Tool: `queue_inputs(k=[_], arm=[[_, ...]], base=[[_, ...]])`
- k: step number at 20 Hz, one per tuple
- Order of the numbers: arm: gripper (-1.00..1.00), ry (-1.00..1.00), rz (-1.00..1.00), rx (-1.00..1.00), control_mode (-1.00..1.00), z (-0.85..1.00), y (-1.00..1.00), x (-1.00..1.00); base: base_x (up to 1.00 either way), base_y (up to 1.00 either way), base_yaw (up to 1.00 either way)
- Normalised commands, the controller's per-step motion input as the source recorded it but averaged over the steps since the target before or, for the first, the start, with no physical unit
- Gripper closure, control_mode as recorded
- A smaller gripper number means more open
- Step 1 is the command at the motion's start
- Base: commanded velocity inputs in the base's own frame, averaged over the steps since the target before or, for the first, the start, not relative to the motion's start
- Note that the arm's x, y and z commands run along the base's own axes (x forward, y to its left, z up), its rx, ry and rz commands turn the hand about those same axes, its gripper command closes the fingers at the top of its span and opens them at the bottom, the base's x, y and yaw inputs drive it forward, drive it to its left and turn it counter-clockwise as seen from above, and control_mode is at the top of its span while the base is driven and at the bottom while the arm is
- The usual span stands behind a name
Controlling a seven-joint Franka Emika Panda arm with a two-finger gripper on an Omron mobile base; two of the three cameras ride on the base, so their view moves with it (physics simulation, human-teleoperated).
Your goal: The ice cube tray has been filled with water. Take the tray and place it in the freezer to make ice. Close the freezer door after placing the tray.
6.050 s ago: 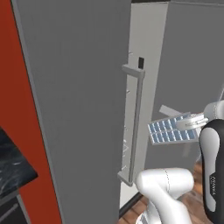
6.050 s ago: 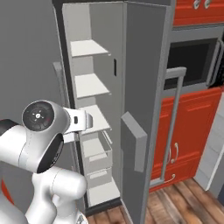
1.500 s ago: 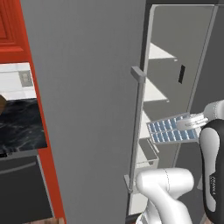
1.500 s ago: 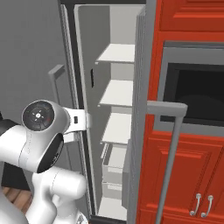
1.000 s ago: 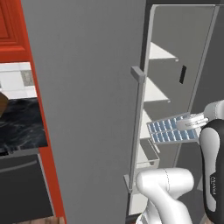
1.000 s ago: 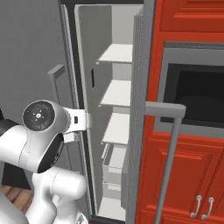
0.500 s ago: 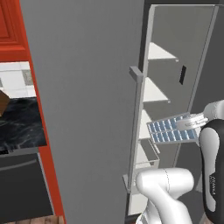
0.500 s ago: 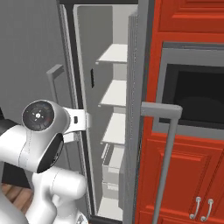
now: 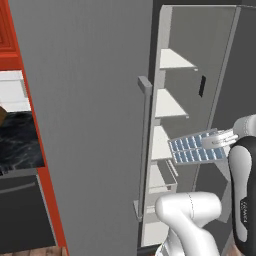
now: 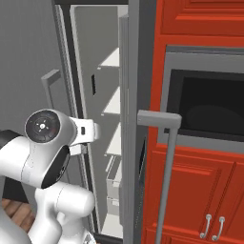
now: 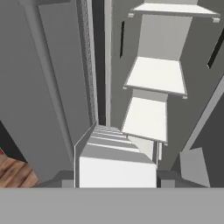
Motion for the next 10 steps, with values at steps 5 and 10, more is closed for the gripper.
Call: queue_inputs(k=[5, 10], arm=[[1.0, 0.0, 0.0, 0.0, 1.0, 0.0, 0.0, 0.0], [1.0, -0.06, 0.0, -0.04, -1.0, -0.12, 0.0, 0.02]], base=[[0.13, 0.0, 0.0], [0.14, 0.02, 0.0]])
